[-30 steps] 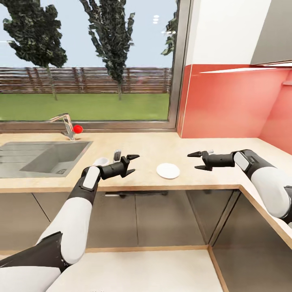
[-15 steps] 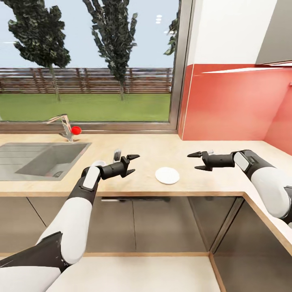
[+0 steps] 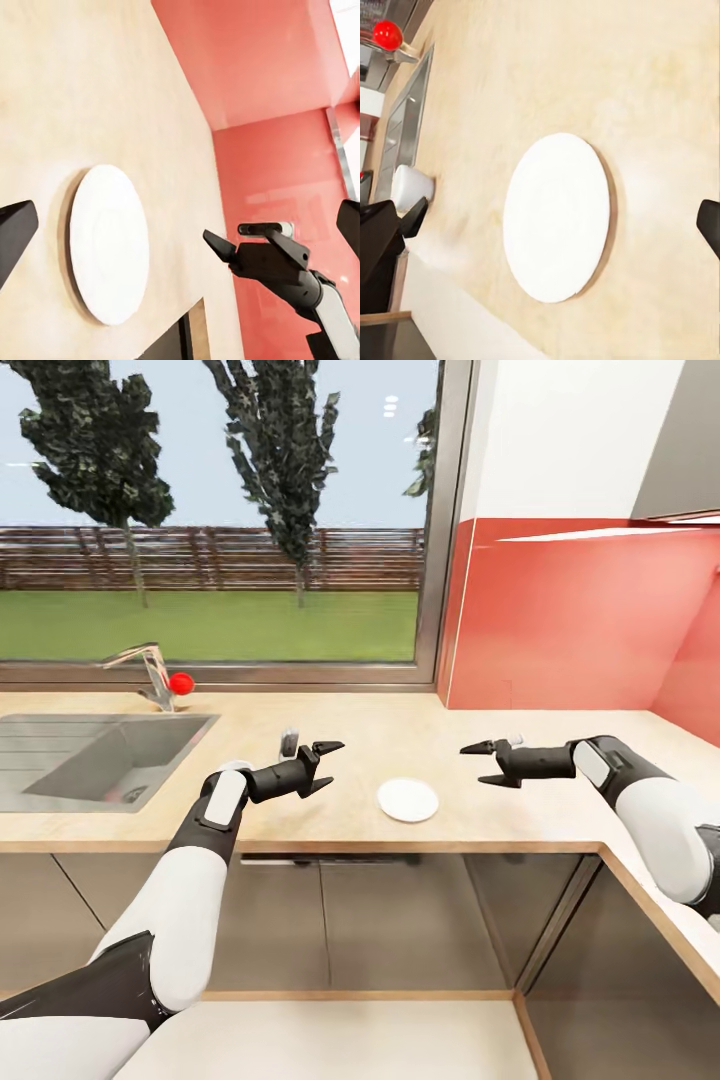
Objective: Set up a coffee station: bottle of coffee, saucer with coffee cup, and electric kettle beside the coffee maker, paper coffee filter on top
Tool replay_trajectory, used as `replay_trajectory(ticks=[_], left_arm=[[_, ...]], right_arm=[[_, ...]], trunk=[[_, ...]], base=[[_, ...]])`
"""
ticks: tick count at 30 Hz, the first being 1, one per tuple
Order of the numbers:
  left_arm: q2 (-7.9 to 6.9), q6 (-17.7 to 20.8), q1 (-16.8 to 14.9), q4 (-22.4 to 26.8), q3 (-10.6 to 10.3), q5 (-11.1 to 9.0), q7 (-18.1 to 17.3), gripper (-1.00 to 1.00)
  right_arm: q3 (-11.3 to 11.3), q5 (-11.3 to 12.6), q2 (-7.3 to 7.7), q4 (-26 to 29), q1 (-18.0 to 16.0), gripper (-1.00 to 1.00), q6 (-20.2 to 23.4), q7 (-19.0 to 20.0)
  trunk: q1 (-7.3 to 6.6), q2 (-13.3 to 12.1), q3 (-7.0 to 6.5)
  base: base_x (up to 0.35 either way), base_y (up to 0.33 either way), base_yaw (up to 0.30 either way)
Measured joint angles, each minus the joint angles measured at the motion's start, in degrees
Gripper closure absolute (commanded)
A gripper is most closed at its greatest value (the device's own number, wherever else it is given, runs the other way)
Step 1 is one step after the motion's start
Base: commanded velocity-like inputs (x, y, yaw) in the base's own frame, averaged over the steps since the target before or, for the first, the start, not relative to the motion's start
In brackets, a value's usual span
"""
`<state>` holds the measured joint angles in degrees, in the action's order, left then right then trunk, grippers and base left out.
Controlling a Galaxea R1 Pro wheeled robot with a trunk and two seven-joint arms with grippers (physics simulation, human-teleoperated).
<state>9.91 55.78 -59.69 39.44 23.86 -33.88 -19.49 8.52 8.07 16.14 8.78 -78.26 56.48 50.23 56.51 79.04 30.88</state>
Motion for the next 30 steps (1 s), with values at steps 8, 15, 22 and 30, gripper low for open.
replay_trajectory(ticks=[8, 15, 22, 30], left_arm=[[0.01, -0.1, 0.0, -2.9, -0.2, 0.0, 0.1, -1.00], [0.01, -0.1, 0.0, -3.9, -0.2, 0.0, 0.0, -1.00], [0.01, -0.4, 0.0, -5.2, -0.2, 0.0, -0.1, -1.00], [0.01, -0.5, 0.0, -5.6, -0.2, 0.0, -0.1, -1.00]], right_arm=[[0.0, 0.0, -0.85, 0.0, 0.6, -1.00, 0.0, -2.4], [0.0, 0.1, -1.64, 0.0, 1.0, -1.00, 0.0, -3.7], [0.1, 0.1, -2.79, -0.1, 1.6, -1.00, 0.0, -3.9], [-0.1, 0.3, -3.59, -1.9, 2.5, -1.00, -1.7, -4.0]], trunk=[[0.02, 0.0, 0.00], [0.02, 0.0, 0.00], [0.02, 0.0, 0.00], [0.02, 0.0, 0.00]], base=[[0.036, -0.022, 0.000], [0.002, -0.001, 0.000], [0.000, 0.000, 0.000], [0.000, 0.000, 0.000]])
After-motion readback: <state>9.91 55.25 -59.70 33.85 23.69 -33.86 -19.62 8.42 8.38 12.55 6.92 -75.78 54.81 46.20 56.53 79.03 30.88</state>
